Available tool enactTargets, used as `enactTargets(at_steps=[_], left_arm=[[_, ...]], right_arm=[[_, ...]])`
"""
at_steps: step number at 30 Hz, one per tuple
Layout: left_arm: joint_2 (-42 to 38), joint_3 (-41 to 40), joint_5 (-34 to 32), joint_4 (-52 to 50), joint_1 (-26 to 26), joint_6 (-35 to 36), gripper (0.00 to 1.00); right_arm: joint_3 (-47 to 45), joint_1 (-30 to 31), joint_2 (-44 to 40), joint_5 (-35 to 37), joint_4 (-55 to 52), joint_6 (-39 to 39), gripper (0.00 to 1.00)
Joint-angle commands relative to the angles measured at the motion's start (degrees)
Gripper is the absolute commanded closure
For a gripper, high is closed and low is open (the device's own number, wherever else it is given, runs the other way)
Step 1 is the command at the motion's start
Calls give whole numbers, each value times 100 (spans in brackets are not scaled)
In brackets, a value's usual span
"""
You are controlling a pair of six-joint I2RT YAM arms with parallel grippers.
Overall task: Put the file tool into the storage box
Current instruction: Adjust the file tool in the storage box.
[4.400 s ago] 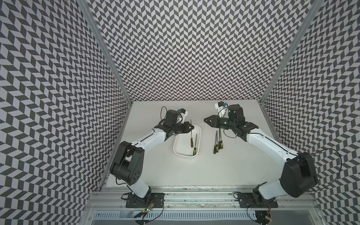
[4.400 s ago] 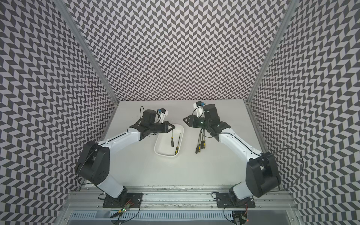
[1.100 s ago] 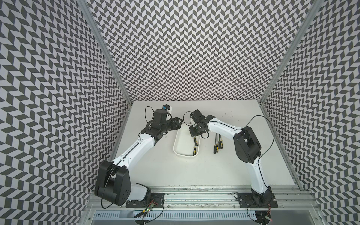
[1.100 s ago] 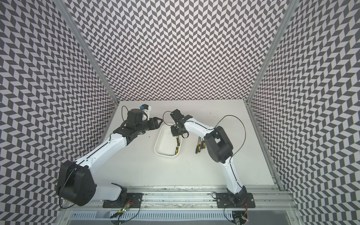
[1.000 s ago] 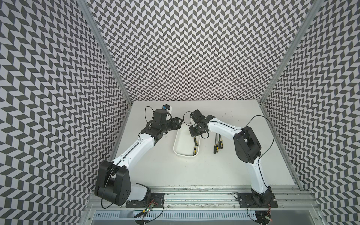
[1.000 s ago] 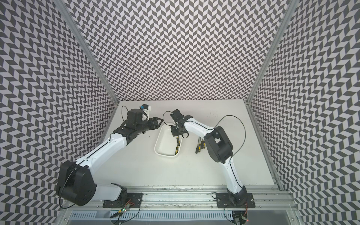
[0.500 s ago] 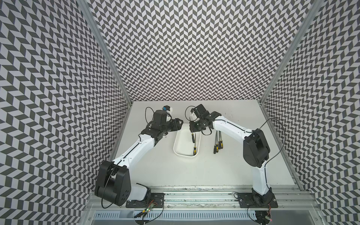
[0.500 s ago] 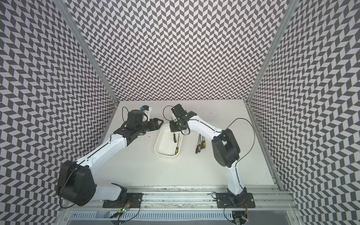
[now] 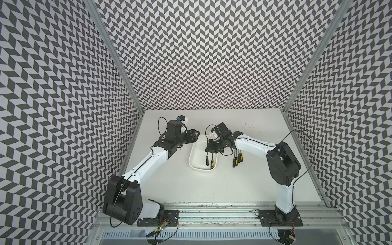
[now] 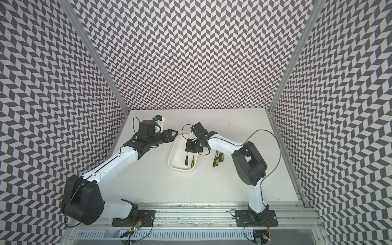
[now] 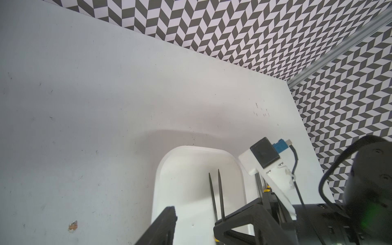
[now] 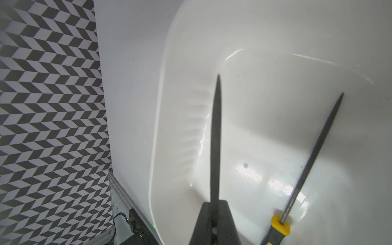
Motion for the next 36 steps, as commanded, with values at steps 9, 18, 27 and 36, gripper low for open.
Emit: enactTargets(at_steps=[9, 18, 27, 36], left_arm=[[-416, -237, 85, 139, 30, 4, 37], [-334, -103, 61, 108, 40, 55, 37], [-253, -32, 109, 114, 52, 20, 36], [-167, -106, 108, 168, 61, 83, 36]], right_arm=[[-265, 105, -172, 418, 681, 830, 100], [173, 132, 68, 817, 48, 609, 75], [356, 132, -71, 1099, -208, 376, 75], [-400, -227, -1617, 3770, -1120, -62, 73]])
